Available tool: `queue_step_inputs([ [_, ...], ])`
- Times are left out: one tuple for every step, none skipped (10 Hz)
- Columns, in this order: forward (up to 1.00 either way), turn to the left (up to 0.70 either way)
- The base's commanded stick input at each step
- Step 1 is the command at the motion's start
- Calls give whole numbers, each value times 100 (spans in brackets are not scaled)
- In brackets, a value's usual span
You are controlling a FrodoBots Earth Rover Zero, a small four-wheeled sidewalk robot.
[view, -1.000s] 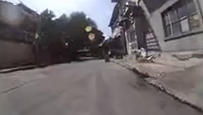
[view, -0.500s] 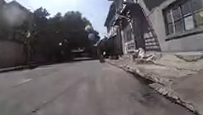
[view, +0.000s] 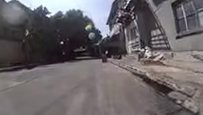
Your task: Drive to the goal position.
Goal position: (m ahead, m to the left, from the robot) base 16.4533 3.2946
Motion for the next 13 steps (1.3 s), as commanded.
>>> queue_step_inputs([
  [100, 0],
  [100, 0],
  [100, 0],
  [100, 0],
  [100, 0],
  [100, 0],
  [100, 0],
  [100, 0],
  [100, 0],
  [100, 0],
  [100, 0],
  [100, 0],
  [100, 0],
])
